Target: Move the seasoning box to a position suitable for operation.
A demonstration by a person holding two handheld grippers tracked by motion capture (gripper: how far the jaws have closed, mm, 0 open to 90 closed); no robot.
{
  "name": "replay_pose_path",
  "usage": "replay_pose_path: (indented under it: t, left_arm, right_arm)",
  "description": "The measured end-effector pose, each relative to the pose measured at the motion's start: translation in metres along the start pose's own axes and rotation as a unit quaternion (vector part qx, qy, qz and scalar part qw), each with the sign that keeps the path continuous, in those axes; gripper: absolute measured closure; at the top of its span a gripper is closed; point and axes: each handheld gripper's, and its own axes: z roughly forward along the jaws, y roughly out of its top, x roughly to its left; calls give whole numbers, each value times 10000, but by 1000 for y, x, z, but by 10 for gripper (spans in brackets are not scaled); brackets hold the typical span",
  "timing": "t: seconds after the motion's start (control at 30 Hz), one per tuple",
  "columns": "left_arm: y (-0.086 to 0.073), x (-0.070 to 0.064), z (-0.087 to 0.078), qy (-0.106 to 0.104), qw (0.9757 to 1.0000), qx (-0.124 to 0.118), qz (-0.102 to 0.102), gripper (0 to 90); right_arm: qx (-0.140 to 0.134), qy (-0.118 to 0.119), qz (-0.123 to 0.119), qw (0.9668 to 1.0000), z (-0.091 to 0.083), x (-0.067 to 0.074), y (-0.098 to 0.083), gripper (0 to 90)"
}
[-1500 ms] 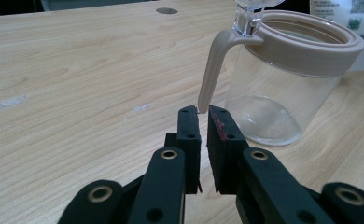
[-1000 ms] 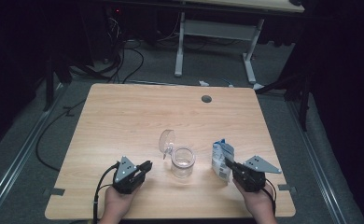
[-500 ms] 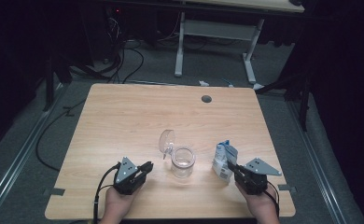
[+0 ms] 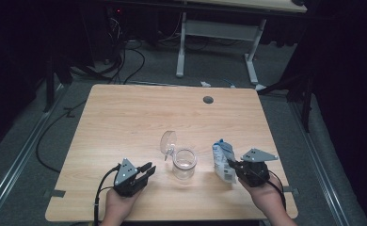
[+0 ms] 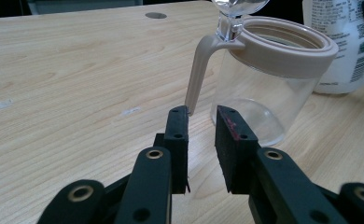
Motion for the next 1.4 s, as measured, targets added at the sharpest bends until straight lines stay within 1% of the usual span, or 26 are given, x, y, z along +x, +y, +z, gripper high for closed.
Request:
replay_pose_path:
  t: [0.07,0.2,0.37,0.47,0.53,0.63,0.73,0.8,0.87,0.9,0.97,1.03,1.1,1.2,1.3,1.4]
  left_arm:
    - [0,0,0,-10,10000,-5,-4,738]
    - [0,0,0,-37,10000,-17,-8,711]
    - [0,0,0,-21,10000,-43,-7,695]
    - [0,0,0,-27,10000,-49,-12,692]
    - [0,0,0,-37,10000,-49,-17,689]
    - [-1,-1,0,-44,10000,-48,5,684]
    - [-1,-1,0,-24,10000,-63,22,661]
    - [-2,-1,1,-18,10000,-71,27,652]
    - [-2,-1,1,2,10000,-80,38,641]
    - [-2,-1,1,4,10000,-80,22,638]
    - [-2,-1,0,15,10000,-90,23,630]
    - [-1,-1,0,36,9999,-99,33,626]
    - [-1,-2,0,50,9999,-109,58,622]
    - [-1,-3,0,47,9999,-122,89,620]
    - [-1,-5,1,87,9997,-115,178,608]
    - [-1,-8,0,182,9993,-106,319,589]
  right_arm:
    - [190,84,15,9998,-2,-2,6,900]
    - [482,154,-46,9987,-6,-4,16,900]
    - [795,166,-64,9967,-7,-7,25,900]
    - [997,169,-76,9948,-7,-8,29,900]
    - [1176,194,-111,9928,-6,-8,32,900]
    - [1345,223,-169,9905,-5,-6,35,900]
    - [1503,302,-132,9881,-4,-6,39,900]
    - [1635,270,-194,9860,-4,-5,42,900]
    - [1768,268,-189,9837,-3,-4,45,900]
    - [1802,269,-243,9830,-3,-5,46,900]
    - [1920,224,-258,9808,-2,-4,49,900]
    - [2004,205,-235,9792,-2,-4,50,900]
    - [2069,229,-290,9777,-1,-5,52,900]
    - [2196,242,-302,9748,-1,-4,55,900]
    - [2309,258,-327,9721,0,-4,57,900]
    - [2465,260,-331,9682,1,-5,60,900]
